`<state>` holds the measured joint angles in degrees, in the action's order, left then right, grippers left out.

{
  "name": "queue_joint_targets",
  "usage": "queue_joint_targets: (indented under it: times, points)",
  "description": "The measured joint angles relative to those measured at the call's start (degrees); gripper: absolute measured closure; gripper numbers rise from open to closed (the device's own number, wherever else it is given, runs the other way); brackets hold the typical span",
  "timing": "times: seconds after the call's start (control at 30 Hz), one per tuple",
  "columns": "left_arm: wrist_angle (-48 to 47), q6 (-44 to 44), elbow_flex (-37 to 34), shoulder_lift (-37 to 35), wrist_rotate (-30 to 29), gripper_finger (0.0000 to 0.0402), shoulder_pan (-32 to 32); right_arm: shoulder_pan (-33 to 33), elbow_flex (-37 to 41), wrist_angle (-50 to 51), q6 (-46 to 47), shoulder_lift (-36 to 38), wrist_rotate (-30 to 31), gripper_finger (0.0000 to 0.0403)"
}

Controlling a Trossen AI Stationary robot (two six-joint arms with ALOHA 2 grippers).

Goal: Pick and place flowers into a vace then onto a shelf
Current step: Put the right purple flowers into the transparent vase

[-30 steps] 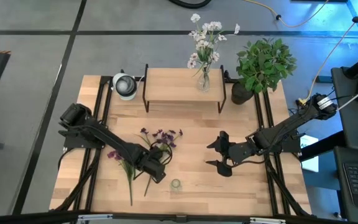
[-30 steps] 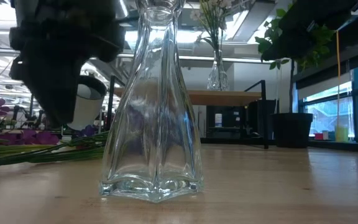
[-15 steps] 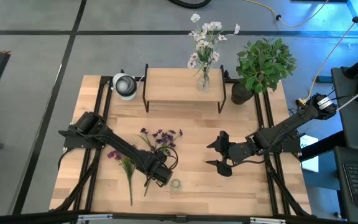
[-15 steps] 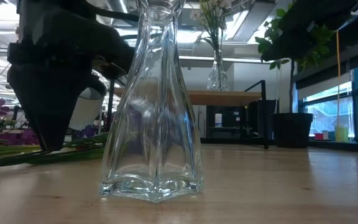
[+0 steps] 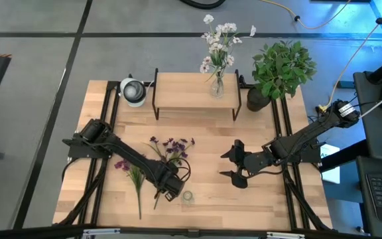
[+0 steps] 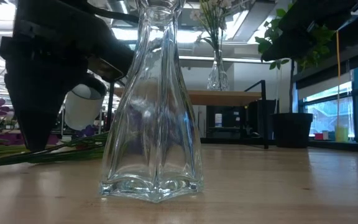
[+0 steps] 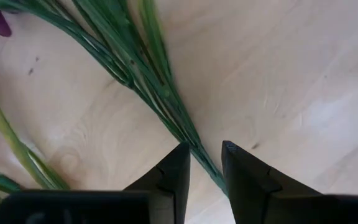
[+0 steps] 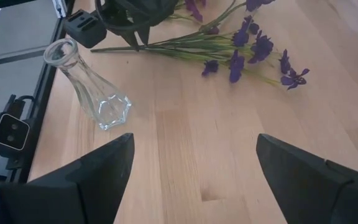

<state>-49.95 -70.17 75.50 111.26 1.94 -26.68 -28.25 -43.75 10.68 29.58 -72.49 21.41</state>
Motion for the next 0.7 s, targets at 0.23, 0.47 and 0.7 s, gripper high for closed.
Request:
queue_joint_targets:
  times: [0.23,0.47,0.7]
  points:
    - [-0.02,-1.21,0.00,0.00,0.68,0.0315,0.33,0.00,0.00,0.00,-0.04,0.00,0.00,0.0063]
    - [-0.22,-2.63,0.00,-0.09,0.30,0.0315,0.31,0.00,-0.02,0.00,-0.07,0.00,0.02,0.0063]
    - [-3.63,-4.81,0.00,-0.09,0.21,0.0286,0.13,1.29,-0.02,0.39,-0.07,0.00,0.02,0.0063]
